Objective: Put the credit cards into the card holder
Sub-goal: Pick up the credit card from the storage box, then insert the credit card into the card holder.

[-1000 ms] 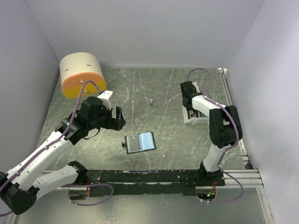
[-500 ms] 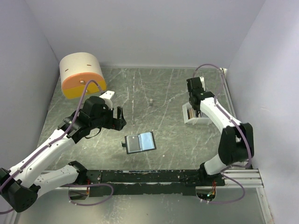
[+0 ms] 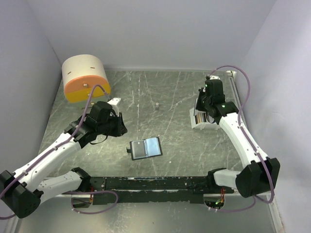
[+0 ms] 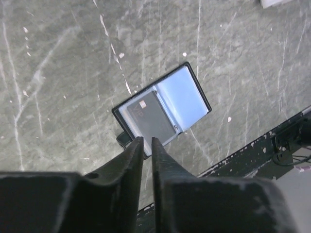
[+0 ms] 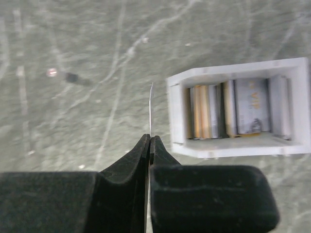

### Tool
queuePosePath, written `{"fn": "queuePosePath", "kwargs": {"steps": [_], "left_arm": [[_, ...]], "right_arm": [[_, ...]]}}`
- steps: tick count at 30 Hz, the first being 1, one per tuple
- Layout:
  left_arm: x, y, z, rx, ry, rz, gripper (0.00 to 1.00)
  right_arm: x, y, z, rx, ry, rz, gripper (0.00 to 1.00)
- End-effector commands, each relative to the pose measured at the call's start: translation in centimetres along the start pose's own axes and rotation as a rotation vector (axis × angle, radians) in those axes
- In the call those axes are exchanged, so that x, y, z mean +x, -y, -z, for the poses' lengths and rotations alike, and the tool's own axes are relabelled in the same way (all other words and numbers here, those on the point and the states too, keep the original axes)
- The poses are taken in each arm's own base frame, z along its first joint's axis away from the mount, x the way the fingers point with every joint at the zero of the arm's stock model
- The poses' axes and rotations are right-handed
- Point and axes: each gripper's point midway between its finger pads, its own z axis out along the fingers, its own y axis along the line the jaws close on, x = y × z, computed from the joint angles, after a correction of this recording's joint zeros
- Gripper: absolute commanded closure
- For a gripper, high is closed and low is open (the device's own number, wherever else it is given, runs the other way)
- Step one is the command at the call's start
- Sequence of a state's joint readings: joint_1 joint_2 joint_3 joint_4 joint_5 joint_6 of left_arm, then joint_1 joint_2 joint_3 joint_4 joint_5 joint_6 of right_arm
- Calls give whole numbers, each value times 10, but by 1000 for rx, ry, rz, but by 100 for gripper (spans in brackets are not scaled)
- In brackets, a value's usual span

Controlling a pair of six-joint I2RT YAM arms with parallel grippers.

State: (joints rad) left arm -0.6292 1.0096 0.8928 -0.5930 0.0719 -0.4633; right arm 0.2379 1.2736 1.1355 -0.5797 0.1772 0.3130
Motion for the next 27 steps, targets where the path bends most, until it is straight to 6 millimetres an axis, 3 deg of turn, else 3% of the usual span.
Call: {"fn": "queuePosePath", "kwargs": {"steps": [1,4,7,13,20,27], "left_arm": [[13,14,-7,80,-47,73,82],[24,17,-16,101,-83,118,91],[38,19,-30,129,-131,159,93],[68,11,-59,117,-215,232,93],[96,4,-77,115,-274,272,93],[113,-11,-87,58,-304,271,93]], "right_arm": [[4,-48,19,-259,1,-140,100],[18,-76,24,-423,-35,-220,100],[46,-99,24,-557,-115,-299,100],[88,-131,25,-627,-177,-308,100],[141,-175,37,-730,-263,-235,100],[171,-201,38,-770,-303,-201,100]]}}
